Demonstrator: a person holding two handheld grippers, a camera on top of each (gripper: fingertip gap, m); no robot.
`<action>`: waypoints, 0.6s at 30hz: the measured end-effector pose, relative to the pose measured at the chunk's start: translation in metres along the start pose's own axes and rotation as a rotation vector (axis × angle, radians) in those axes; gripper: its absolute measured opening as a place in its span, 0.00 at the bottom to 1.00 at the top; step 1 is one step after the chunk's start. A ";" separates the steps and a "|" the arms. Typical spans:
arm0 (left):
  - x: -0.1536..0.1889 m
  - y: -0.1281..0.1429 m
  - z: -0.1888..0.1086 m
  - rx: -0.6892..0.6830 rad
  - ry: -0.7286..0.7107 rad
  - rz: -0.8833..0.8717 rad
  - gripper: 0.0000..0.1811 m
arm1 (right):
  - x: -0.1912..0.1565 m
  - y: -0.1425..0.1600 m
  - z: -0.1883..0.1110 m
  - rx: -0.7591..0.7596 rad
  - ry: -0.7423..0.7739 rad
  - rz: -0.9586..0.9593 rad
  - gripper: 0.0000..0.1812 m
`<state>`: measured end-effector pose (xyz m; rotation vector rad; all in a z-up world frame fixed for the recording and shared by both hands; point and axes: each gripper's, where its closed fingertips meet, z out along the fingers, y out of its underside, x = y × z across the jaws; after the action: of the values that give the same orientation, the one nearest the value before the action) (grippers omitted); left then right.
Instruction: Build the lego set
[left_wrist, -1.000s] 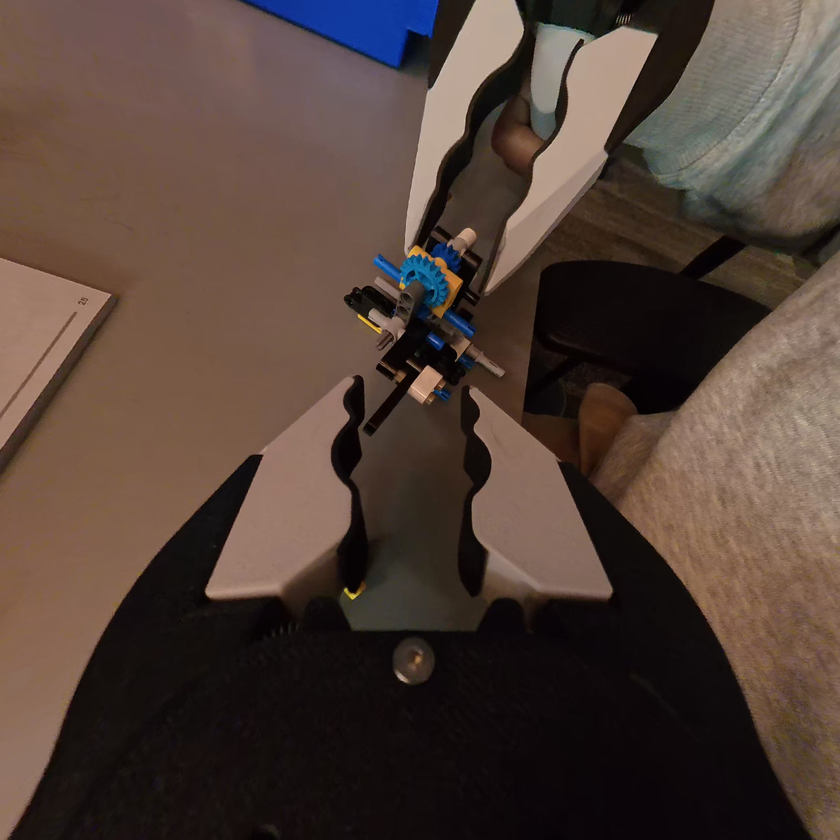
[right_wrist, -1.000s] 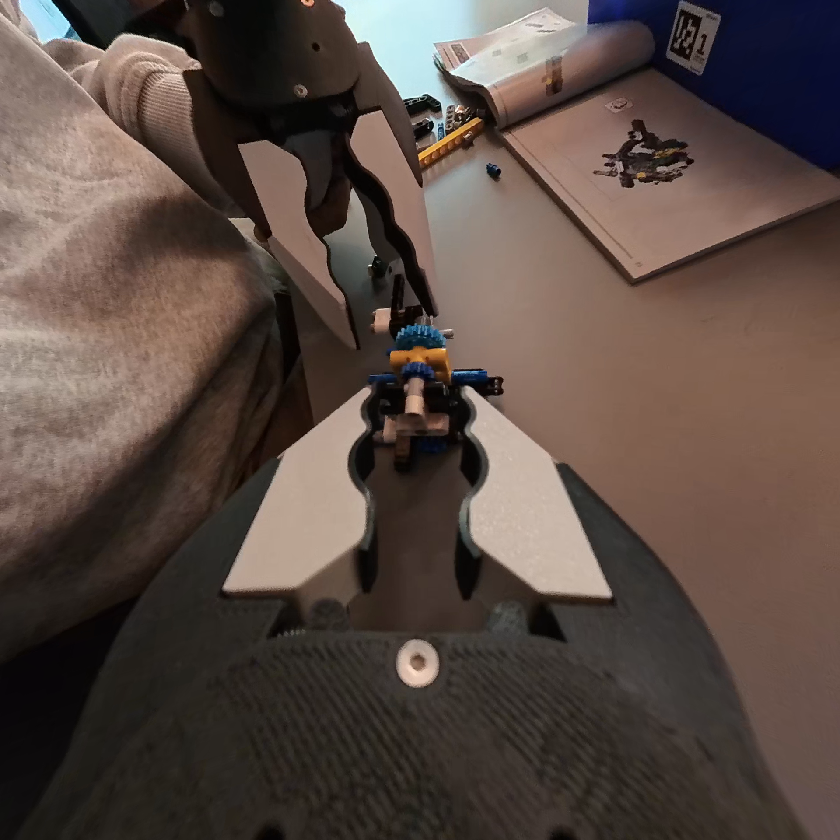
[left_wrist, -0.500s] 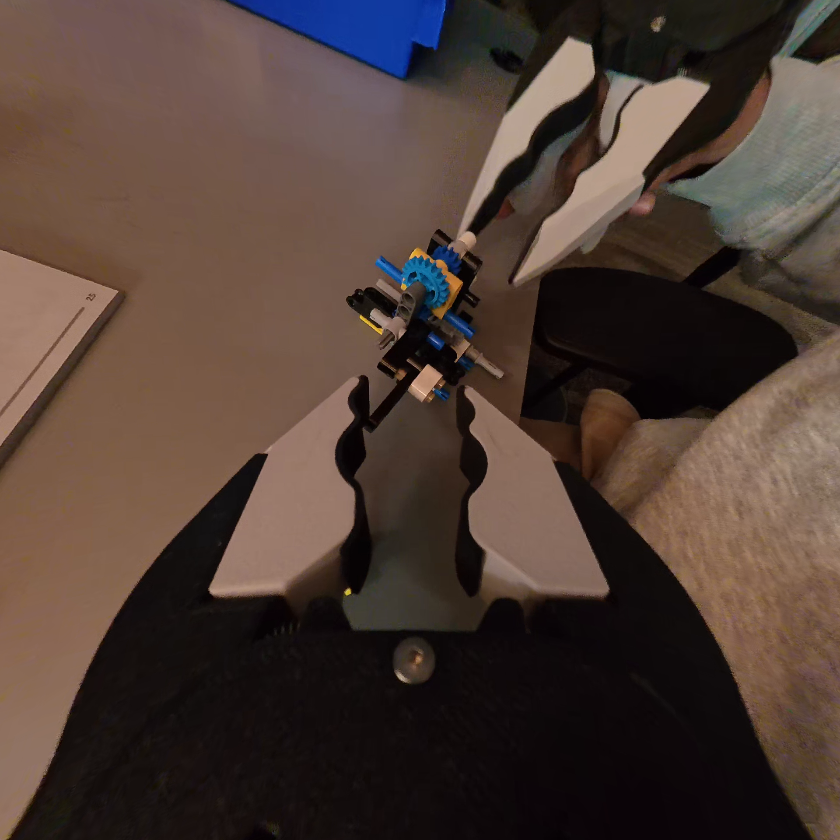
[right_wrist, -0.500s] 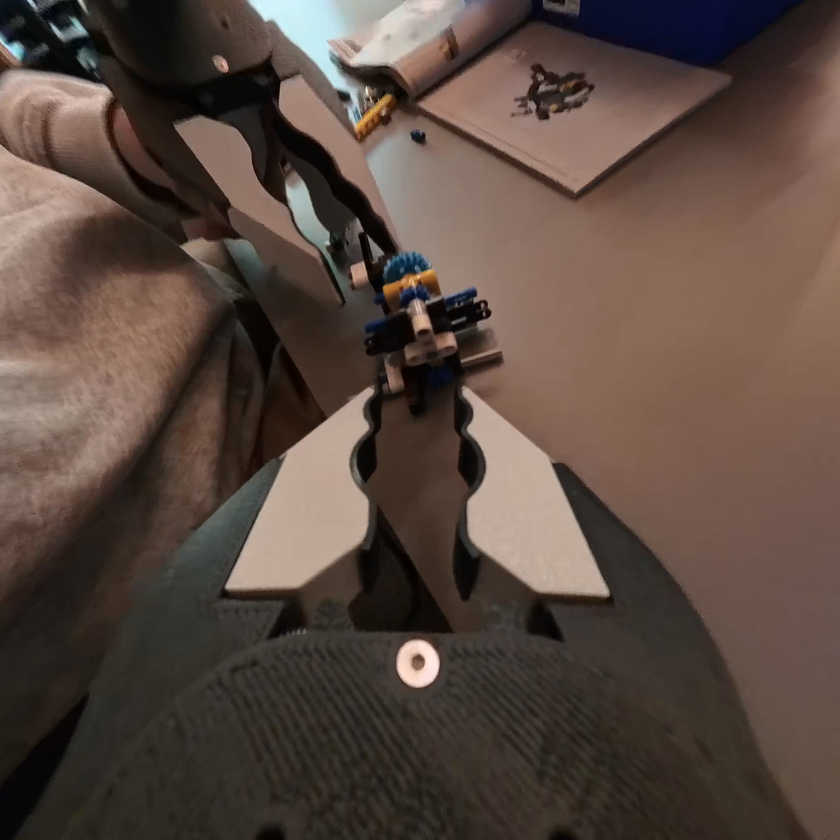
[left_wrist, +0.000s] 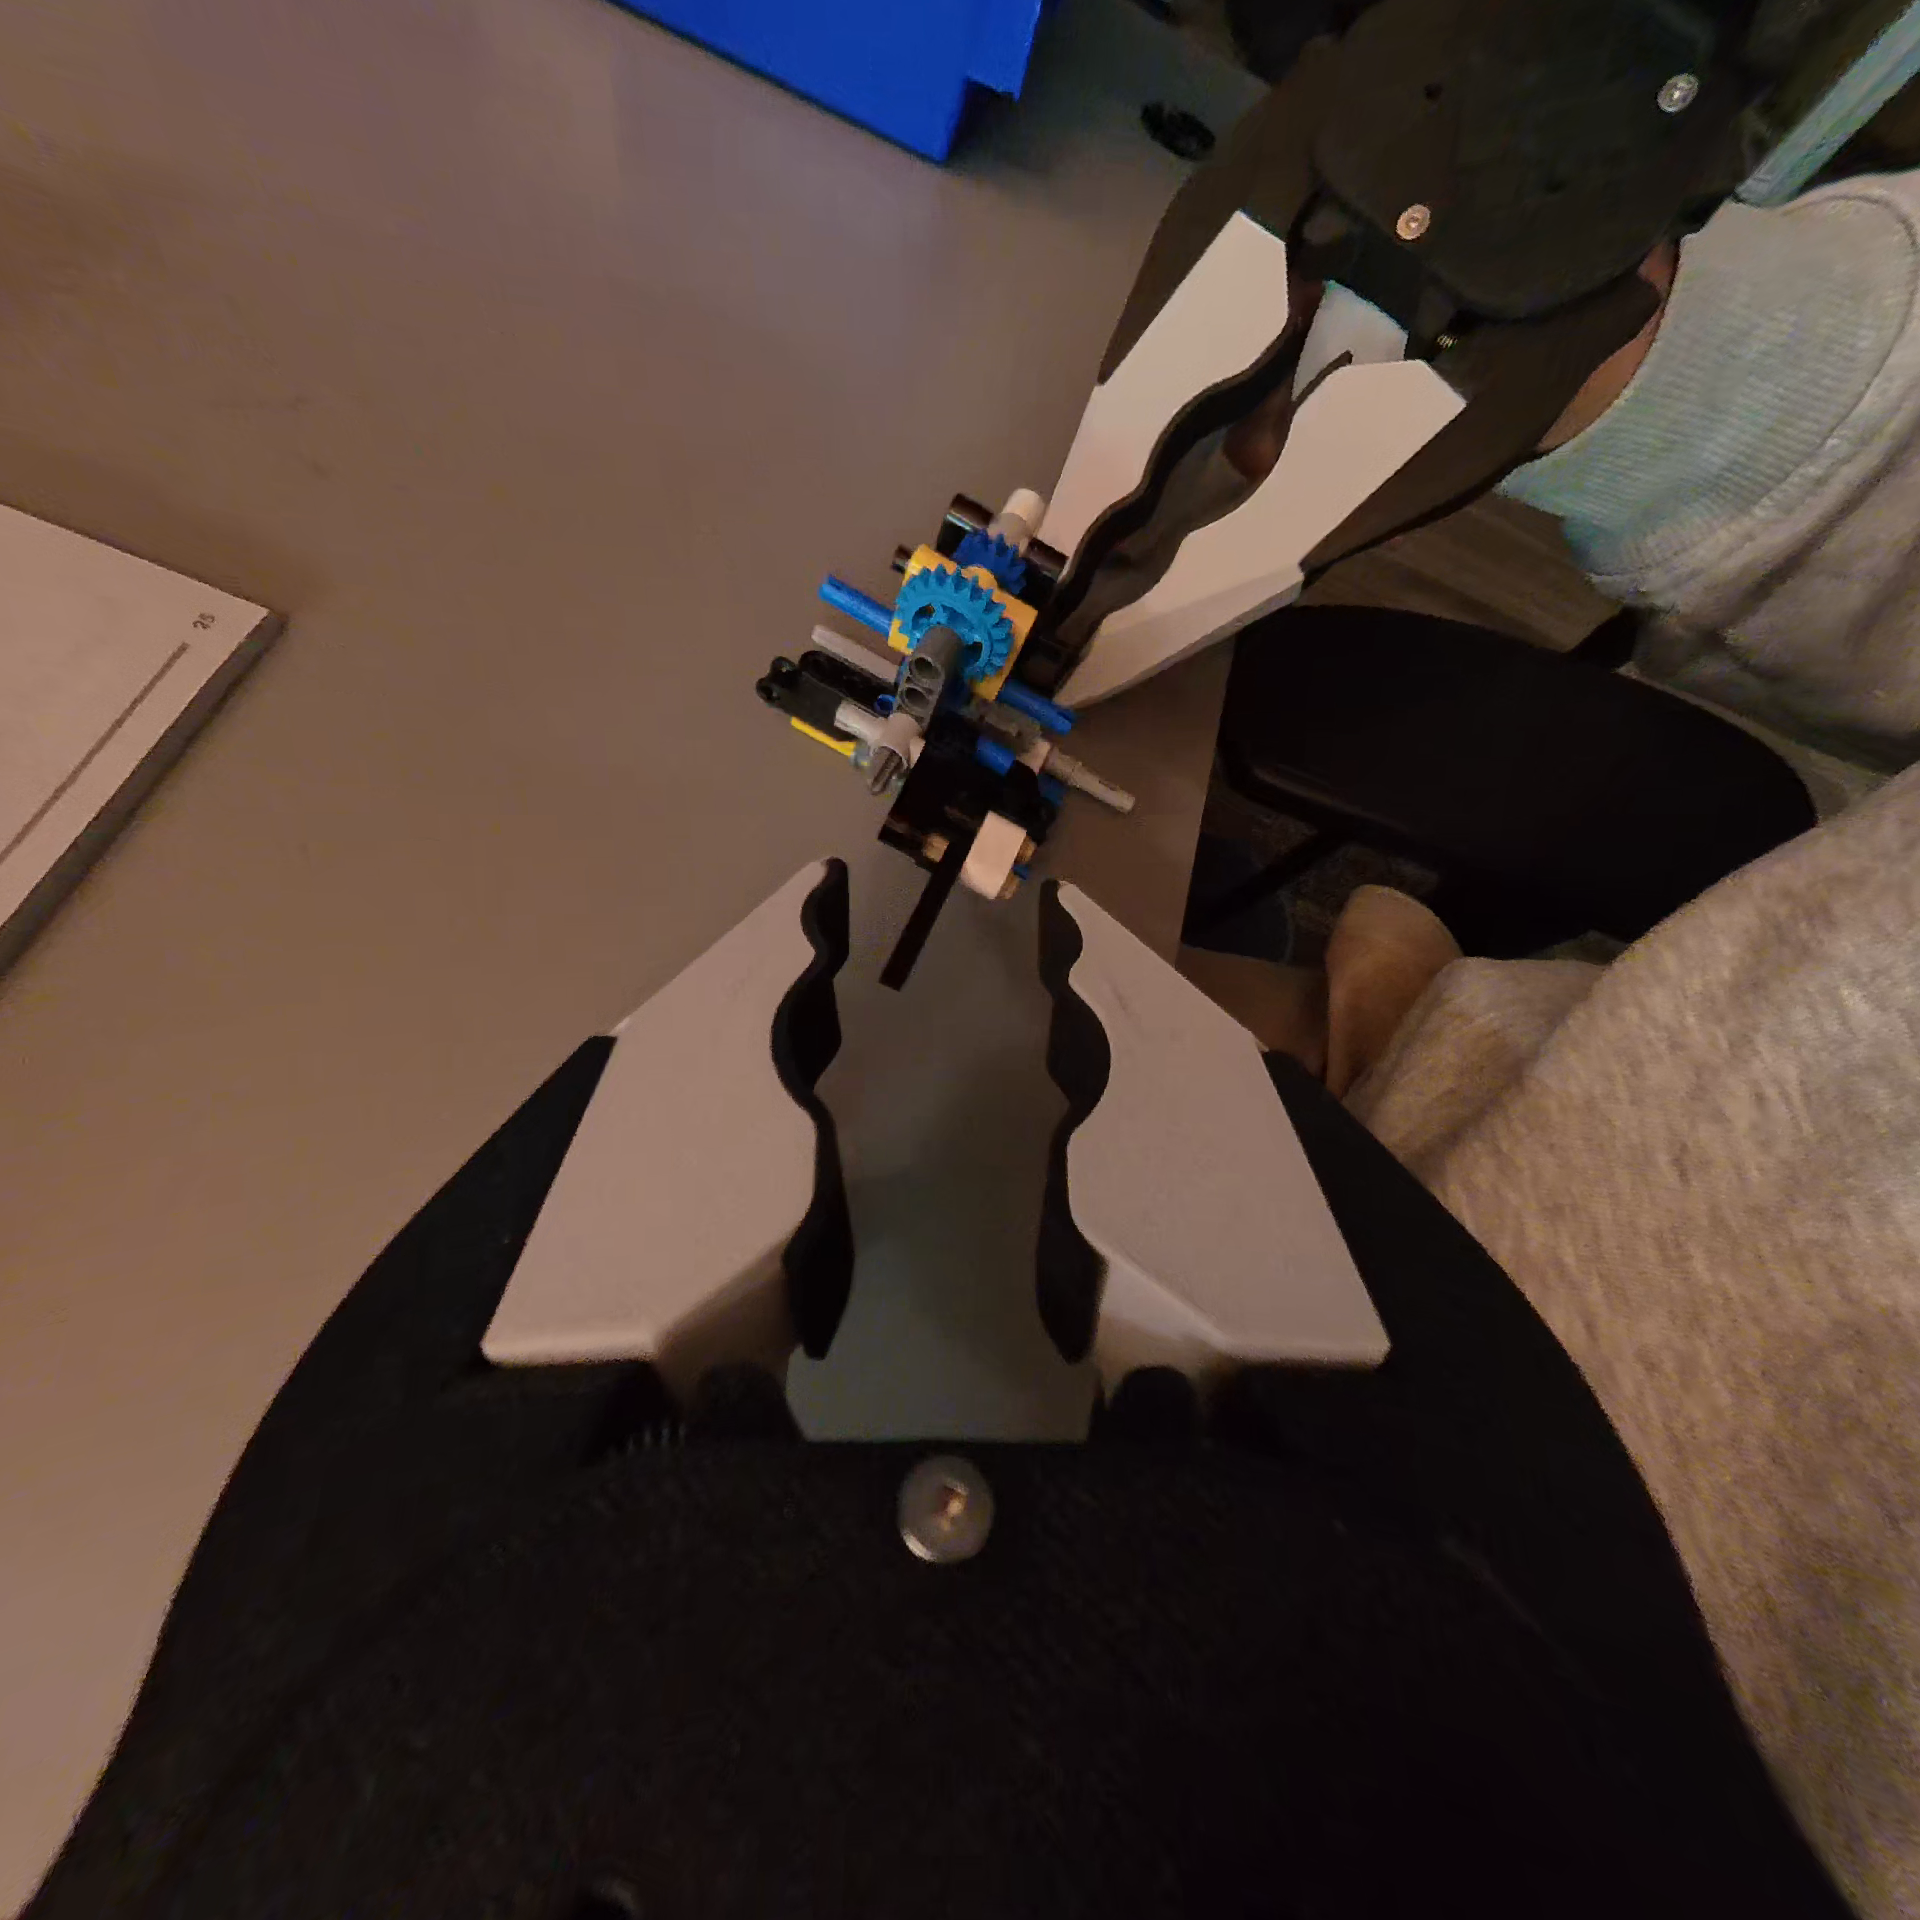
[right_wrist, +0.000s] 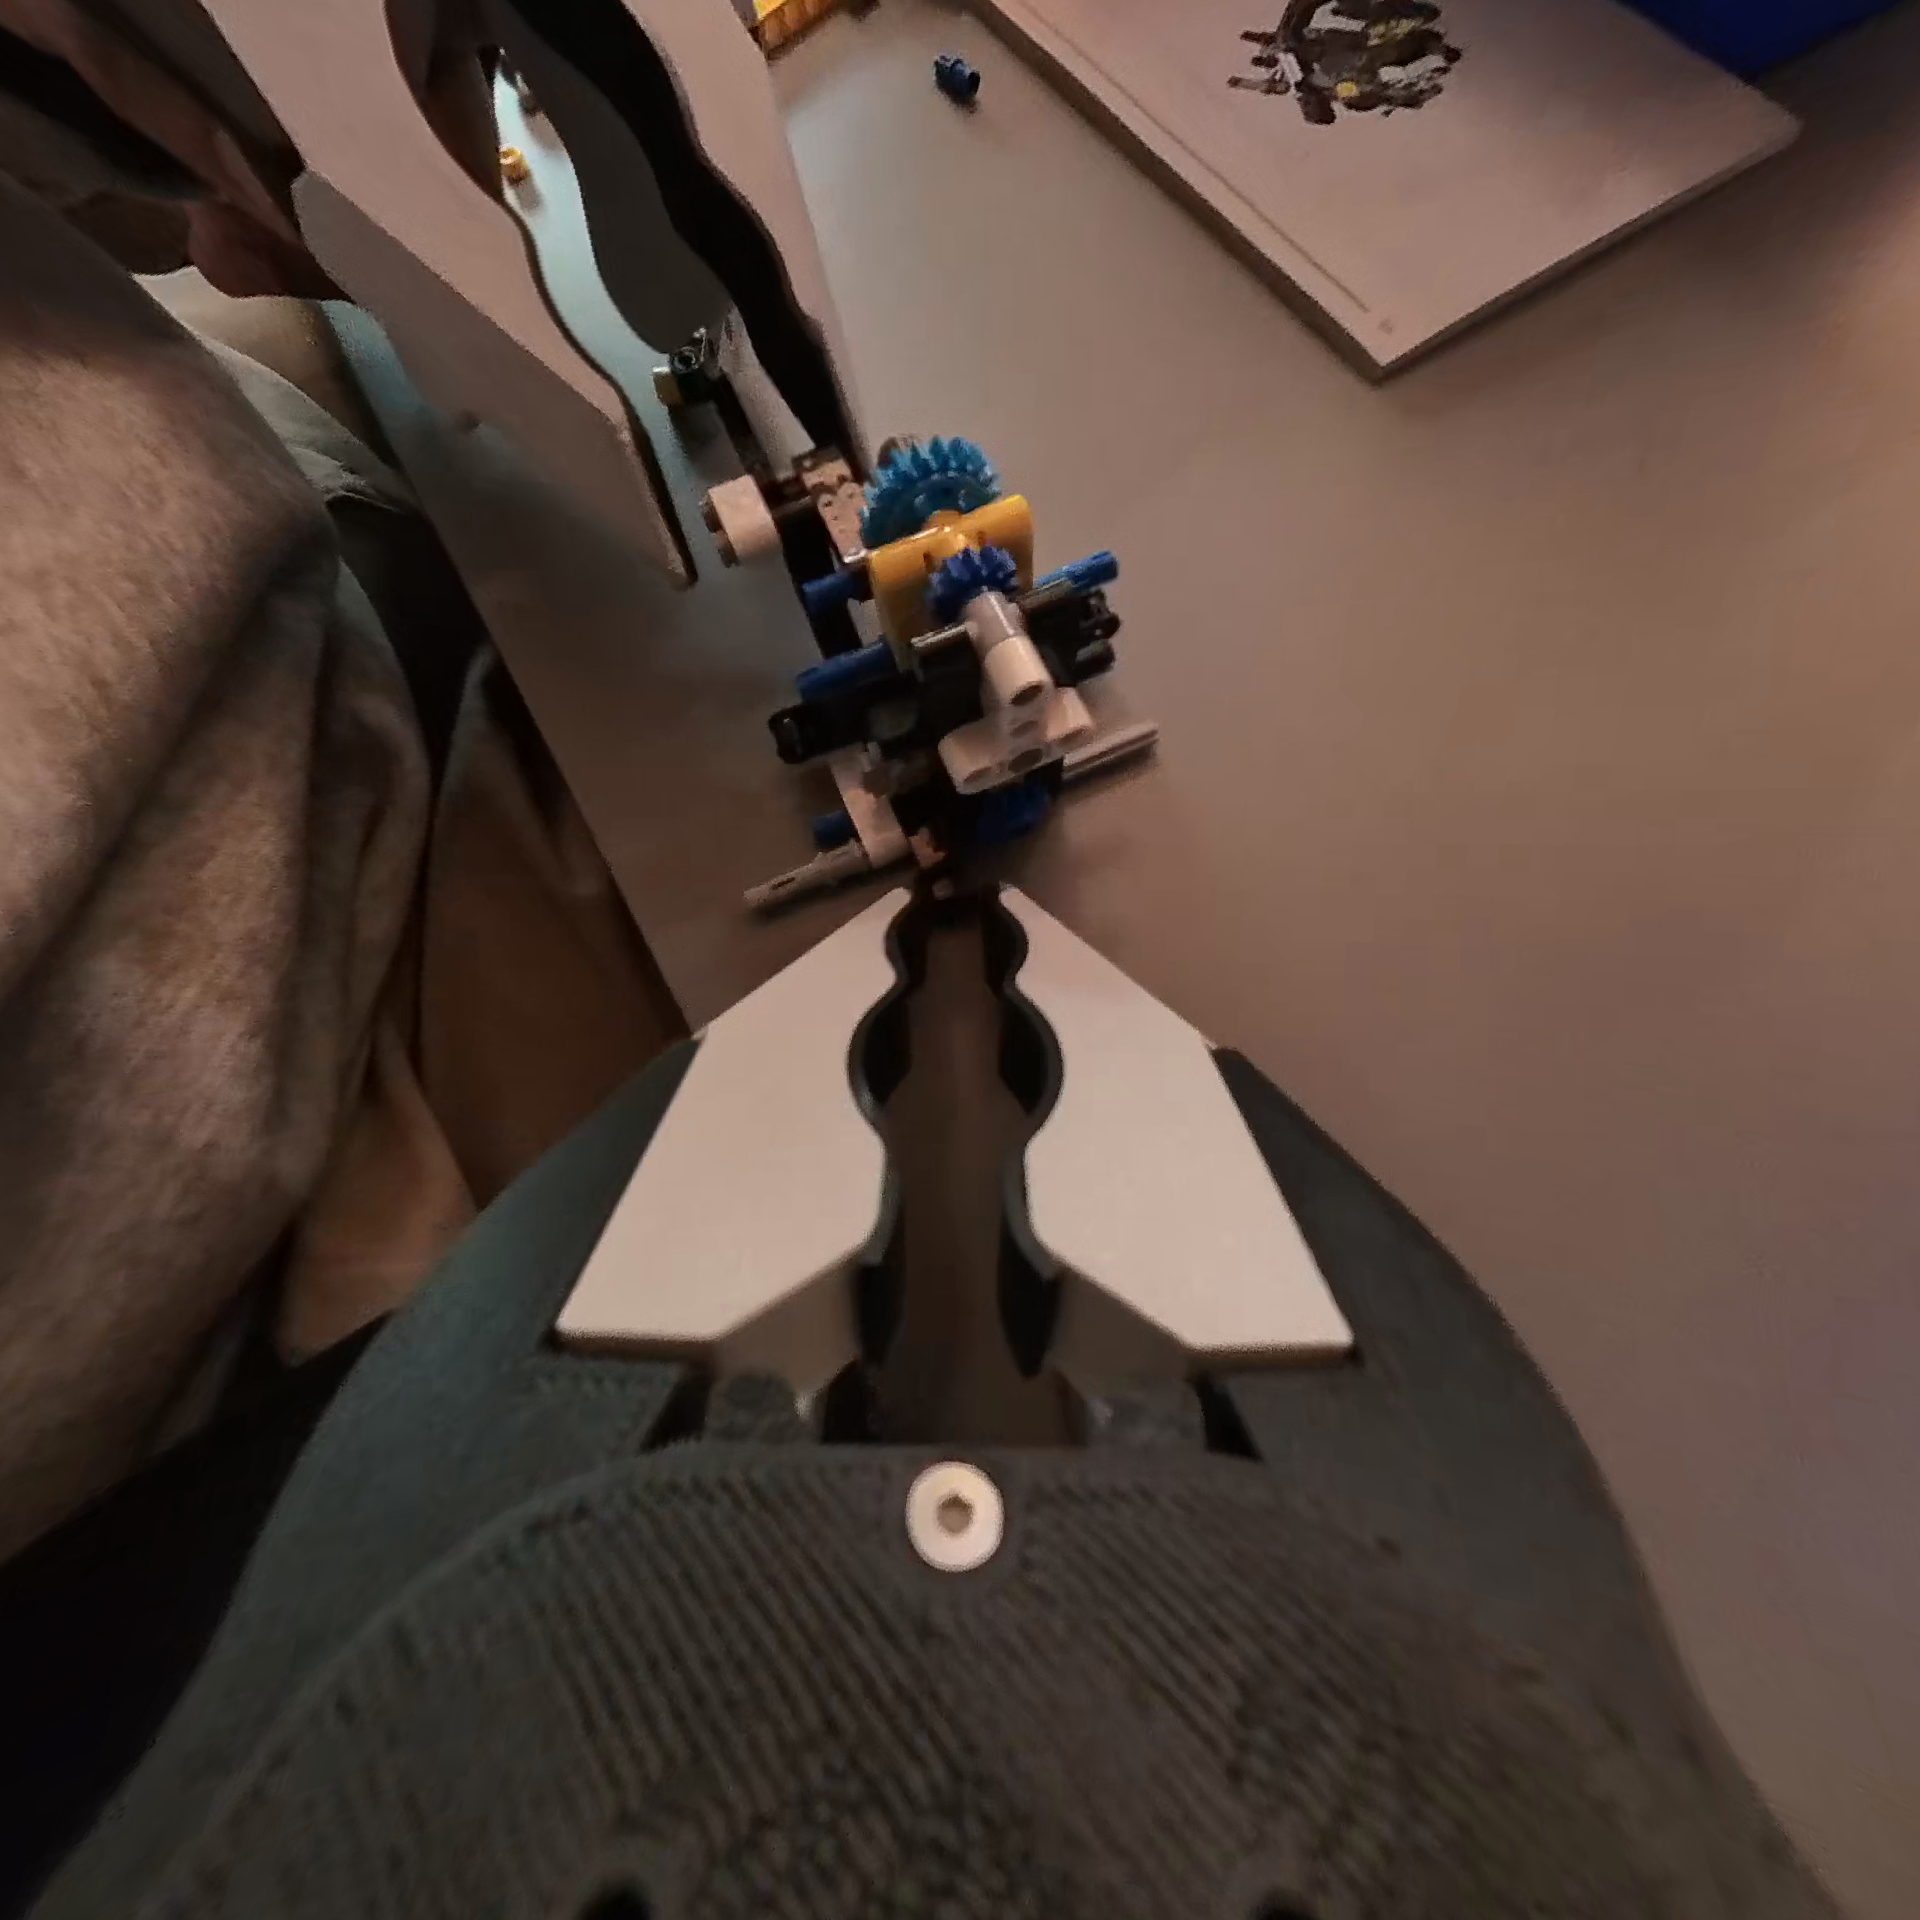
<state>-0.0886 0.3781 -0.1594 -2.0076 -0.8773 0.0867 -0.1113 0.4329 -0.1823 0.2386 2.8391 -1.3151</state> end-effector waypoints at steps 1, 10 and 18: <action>-0.002 0.000 0.000 0.003 -0.008 -0.004 0.21 | 0.001 -0.001 0.001 0.001 -0.007 -0.008 0.05; -0.022 -0.012 -0.017 0.085 -0.045 -0.100 0.32 | 0.021 -0.016 0.016 -0.016 -0.040 -0.059 0.05; -0.028 -0.006 -0.020 0.078 -0.089 -0.085 0.32 | 0.021 -0.020 0.019 -0.043 -0.075 -0.092 0.17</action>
<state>-0.1048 0.3480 -0.1506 -1.9035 -1.0000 0.1611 -0.1359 0.4084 -0.1808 0.0580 2.8429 -1.2473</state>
